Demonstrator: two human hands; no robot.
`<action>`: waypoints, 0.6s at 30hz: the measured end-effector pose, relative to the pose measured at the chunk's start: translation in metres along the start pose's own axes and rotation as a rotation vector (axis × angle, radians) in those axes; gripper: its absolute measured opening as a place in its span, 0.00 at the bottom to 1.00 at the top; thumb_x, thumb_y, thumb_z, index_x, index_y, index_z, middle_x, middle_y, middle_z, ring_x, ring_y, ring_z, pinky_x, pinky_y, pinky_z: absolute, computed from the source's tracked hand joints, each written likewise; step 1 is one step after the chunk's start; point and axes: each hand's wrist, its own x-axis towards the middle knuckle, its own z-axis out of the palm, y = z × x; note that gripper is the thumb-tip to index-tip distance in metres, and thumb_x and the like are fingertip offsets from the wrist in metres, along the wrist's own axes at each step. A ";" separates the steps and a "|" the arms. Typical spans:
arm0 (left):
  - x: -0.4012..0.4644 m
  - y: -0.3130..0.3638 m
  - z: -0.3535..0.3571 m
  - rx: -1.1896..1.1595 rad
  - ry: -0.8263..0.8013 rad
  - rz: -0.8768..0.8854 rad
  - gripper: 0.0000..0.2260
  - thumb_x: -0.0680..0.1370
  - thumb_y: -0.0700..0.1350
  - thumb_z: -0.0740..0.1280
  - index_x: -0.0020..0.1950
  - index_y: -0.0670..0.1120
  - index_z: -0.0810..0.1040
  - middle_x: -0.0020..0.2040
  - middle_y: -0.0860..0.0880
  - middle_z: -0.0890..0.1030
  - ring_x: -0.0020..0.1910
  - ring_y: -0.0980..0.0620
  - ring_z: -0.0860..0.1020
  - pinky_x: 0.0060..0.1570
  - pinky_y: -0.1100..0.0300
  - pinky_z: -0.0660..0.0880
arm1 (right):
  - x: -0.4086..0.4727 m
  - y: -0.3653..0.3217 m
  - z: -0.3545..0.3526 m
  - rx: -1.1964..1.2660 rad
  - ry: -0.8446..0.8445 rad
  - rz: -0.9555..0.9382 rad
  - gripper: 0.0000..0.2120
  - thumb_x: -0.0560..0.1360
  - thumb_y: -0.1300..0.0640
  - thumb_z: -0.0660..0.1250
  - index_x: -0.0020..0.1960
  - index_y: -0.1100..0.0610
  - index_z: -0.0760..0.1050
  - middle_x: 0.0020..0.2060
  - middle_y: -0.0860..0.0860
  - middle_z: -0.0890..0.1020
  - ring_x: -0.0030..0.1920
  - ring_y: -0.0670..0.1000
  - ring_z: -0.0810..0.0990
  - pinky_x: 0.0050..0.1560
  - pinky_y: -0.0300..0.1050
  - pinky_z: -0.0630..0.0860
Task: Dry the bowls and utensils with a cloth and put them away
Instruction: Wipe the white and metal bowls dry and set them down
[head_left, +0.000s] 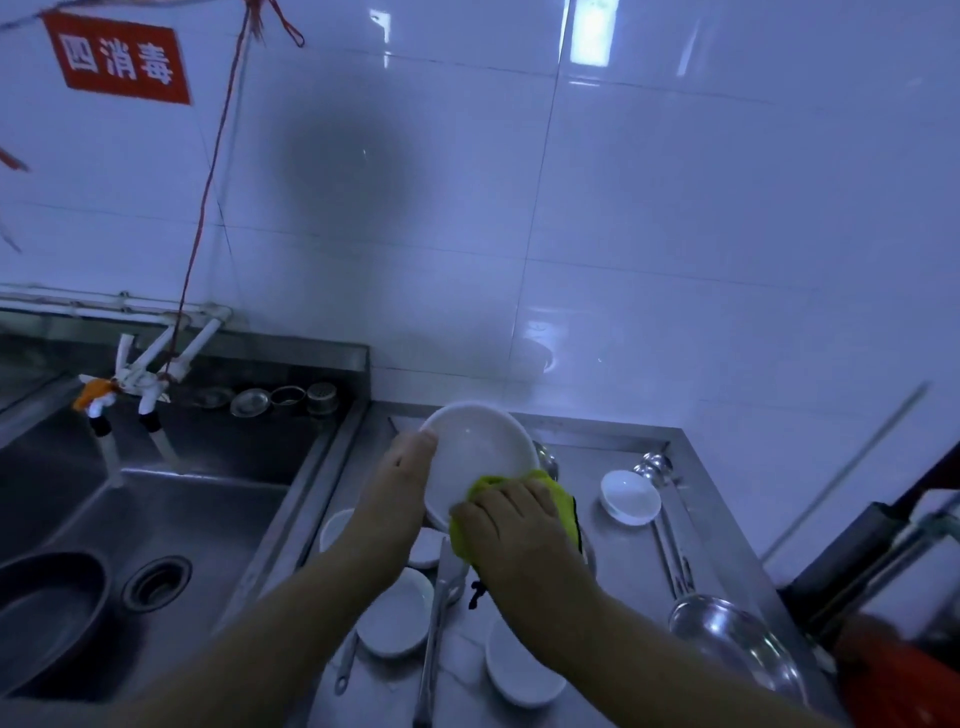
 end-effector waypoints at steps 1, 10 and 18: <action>-0.002 -0.003 0.003 0.010 0.023 0.019 0.11 0.82 0.49 0.53 0.53 0.47 0.73 0.46 0.44 0.76 0.42 0.48 0.75 0.34 0.57 0.72 | 0.002 -0.007 0.003 -0.002 0.025 0.054 0.06 0.72 0.59 0.62 0.47 0.56 0.77 0.38 0.53 0.81 0.38 0.54 0.79 0.45 0.50 0.76; 0.004 -0.024 -0.004 0.129 -0.139 0.009 0.05 0.80 0.50 0.57 0.49 0.53 0.71 0.48 0.42 0.76 0.43 0.45 0.76 0.33 0.54 0.75 | -0.031 0.001 0.020 0.135 0.024 -0.009 0.11 0.76 0.58 0.65 0.58 0.58 0.72 0.46 0.54 0.83 0.47 0.53 0.79 0.55 0.48 0.72; 0.015 -0.033 0.001 0.262 -0.406 -0.184 0.16 0.72 0.52 0.61 0.55 0.45 0.74 0.56 0.36 0.75 0.48 0.42 0.78 0.35 0.49 0.80 | -0.074 0.060 0.010 0.027 -0.059 -0.274 0.01 0.80 0.60 0.63 0.51 0.56 0.73 0.45 0.51 0.82 0.49 0.54 0.81 0.61 0.51 0.73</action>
